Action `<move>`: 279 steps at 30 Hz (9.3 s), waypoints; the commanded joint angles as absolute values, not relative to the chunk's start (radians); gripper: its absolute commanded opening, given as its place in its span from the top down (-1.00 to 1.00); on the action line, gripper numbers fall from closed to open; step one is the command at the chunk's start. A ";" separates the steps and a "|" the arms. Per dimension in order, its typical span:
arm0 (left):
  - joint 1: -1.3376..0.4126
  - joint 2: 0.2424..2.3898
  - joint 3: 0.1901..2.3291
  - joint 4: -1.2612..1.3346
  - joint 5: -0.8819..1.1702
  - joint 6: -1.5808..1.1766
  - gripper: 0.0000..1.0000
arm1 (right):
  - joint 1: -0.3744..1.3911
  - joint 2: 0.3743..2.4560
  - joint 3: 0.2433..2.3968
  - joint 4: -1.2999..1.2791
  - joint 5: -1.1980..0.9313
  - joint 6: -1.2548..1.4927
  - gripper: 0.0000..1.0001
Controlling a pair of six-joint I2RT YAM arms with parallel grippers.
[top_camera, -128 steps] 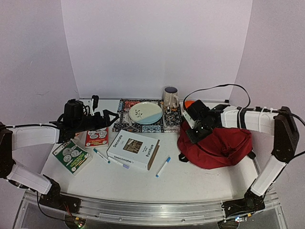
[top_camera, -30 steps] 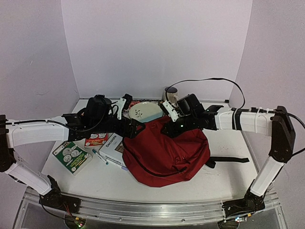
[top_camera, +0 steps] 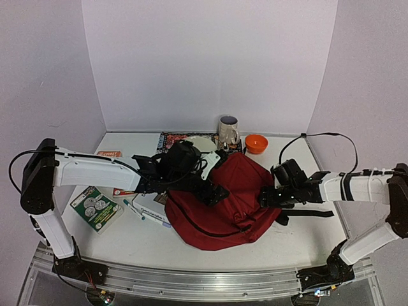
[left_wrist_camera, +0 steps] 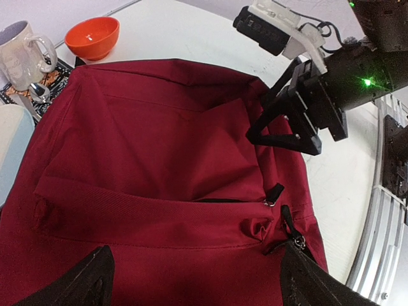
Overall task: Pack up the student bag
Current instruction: Pick up the book from the student bag, then grab the student bag from the lower front pocket, then unzip the lower front pocket of the student bag, then pick up the book from the center of the board, then set down the student bag at the center of the board.
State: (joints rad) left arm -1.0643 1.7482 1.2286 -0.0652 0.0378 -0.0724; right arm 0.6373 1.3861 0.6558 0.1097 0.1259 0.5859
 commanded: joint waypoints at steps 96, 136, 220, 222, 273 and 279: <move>-1.237 2.010 1.443 -0.031 -0.143 0.467 1.00 | 0.722 1.130 0.733 0.214 -0.115 0.560 1.00; -0.953 1.798 1.164 0.142 -0.318 -0.168 1.00 | 0.719 1.067 0.631 0.063 0.132 0.544 1.00; -0.770 1.728 1.190 0.172 0.173 -0.466 1.00 | 0.825 1.831 1.225 0.056 0.314 0.064 -0.10; -0.770 1.730 1.190 0.172 0.183 -0.468 1.00 | 0.825 1.814 1.211 0.055 0.346 0.058 0.23; -0.775 1.532 0.932 -0.046 0.060 -0.360 -0.52 | 0.558 1.472 1.027 0.039 0.121 0.038 1.00; -0.775 1.509 0.906 -0.078 0.044 -0.369 -0.54 | 0.560 1.545 1.069 0.020 0.144 0.055 0.63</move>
State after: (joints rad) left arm -0.7776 1.5520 0.9245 -0.0504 0.0654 -0.3811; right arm 0.5569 1.5409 1.0328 -0.0080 0.1211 0.0223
